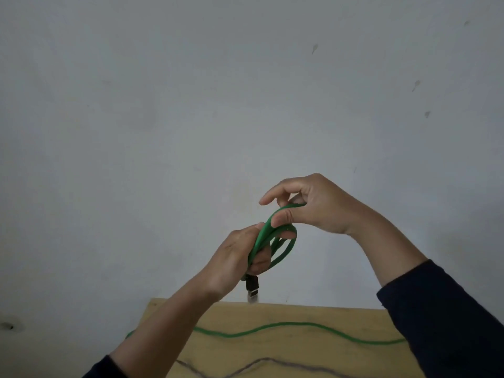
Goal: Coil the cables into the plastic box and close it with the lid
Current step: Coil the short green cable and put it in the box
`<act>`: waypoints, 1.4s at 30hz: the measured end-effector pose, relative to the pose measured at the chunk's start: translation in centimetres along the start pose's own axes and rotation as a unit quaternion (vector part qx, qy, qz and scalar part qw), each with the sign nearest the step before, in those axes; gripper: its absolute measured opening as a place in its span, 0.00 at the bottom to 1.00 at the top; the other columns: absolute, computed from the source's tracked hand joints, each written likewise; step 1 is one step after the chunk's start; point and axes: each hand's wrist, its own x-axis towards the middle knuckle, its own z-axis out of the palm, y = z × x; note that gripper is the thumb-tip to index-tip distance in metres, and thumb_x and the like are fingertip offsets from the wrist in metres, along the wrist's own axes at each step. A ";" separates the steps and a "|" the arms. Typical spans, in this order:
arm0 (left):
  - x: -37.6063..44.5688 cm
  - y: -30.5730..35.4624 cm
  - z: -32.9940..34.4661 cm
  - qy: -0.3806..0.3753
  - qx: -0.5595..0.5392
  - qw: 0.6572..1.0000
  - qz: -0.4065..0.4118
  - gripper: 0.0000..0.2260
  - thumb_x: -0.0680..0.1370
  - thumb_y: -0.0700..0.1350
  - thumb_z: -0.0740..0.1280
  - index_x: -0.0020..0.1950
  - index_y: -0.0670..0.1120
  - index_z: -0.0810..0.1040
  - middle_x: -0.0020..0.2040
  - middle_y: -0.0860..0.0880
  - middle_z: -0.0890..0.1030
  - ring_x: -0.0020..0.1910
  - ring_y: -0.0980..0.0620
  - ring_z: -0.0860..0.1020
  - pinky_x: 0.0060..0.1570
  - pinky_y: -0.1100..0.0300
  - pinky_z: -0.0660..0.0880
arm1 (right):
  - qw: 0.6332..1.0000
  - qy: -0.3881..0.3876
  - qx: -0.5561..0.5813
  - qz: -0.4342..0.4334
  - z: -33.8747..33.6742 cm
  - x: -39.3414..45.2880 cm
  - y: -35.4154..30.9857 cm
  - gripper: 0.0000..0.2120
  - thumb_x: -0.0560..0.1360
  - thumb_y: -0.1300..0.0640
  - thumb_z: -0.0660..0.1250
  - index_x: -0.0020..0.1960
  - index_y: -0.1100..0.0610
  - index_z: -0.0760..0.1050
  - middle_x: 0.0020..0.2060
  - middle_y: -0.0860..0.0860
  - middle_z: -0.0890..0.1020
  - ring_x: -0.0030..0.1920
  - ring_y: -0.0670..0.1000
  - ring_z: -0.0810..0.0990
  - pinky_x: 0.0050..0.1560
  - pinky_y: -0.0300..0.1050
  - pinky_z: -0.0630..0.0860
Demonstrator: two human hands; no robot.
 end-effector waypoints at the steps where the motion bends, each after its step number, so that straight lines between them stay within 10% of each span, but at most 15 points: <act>1: 0.0 0.0 -0.2 0.007 -0.014 1.000 0.005 0.23 0.79 0.53 0.50 0.45 0.31 0.70 0.27 0.53 0.59 0.26 0.53 0.56 0.27 0.63 0.57 | 1.000 0.010 0.025 -0.012 0.5 0.0 0.4 0.14 0.64 0.50 0.73 0.50 0.45 0.81 0.40 0.44 0.77 0.37 0.50 0.81 0.45 0.39 0.78; 5: 0.0 0.1 -1.1 0.022 -0.022 0.999 0.035 0.33 0.79 0.62 0.50 0.44 0.31 0.73 0.27 0.50 0.57 0.26 0.52 0.56 0.27 0.63 0.56 | 0.993 0.023 0.109 -0.033 2.8 -0.6 1.6 0.15 0.71 0.50 0.65 0.57 0.48 0.78 0.51 0.45 0.82 0.50 0.45 0.82 0.48 0.35 0.78; 10: 0.0 -0.1 -1.6 0.129 0.044 0.985 0.104 0.23 0.79 0.58 0.52 0.49 0.42 0.77 0.29 0.53 0.69 0.27 0.55 0.66 0.28 0.63 0.65 | 0.993 0.108 0.044 -0.025 3.4 -1.0 1.9 0.15 0.72 0.46 0.62 0.56 0.43 0.78 0.28 0.38 0.78 0.30 0.40 0.74 0.33 0.27 0.66; 16: 0.3 -1.1 -1.2 0.199 0.157 0.959 0.129 0.13 0.79 0.53 0.55 0.58 0.57 0.76 0.33 0.58 0.72 0.28 0.56 0.67 0.30 0.62 0.67 | 0.986 0.149 0.068 0.007 4.0 -0.6 2.4 0.11 0.76 0.50 0.62 0.56 0.40 0.78 0.28 0.45 0.78 0.25 0.43 0.69 0.31 0.36 0.67; 21: 0.3 -0.2 -2.2 0.173 0.076 0.975 0.119 0.13 0.81 0.47 0.56 0.56 0.48 0.79 0.30 0.57 0.68 0.29 0.57 0.64 0.29 0.65 0.64 | 0.996 0.086 0.007 0.024 3.4 -1.5 2.5 0.15 0.80 0.56 0.56 0.62 0.41 0.73 0.44 0.45 0.84 0.32 0.44 0.73 0.44 0.45 0.75; 28: -0.3 1.1 -3.5 0.092 -0.102 0.988 0.074 0.14 0.77 0.50 0.56 0.48 0.45 0.80 0.31 0.51 0.60 0.28 0.56 0.58 0.26 0.67 0.60 | 0.985 0.172 -0.020 0.014 2.2 -2.2 2.4 0.09 0.75 0.60 0.66 0.49 0.48 0.81 0.38 0.44 0.81 0.33 0.39 0.76 0.39 0.31 0.70; 42: 0.1 -0.8 0.2 0.109 0.042 0.987 0.112 0.15 0.80 0.50 0.53 0.60 0.51 0.76 0.30 0.51 0.60 0.28 0.54 0.59 0.27 0.62 0.59 | 0.882 0.278 0.369 0.089 5.1 -2.2 3.3 0.05 0.74 0.66 0.65 0.41 0.59 0.72 0.32 0.55 0.84 0.34 0.52 0.81 0.37 0.40 0.79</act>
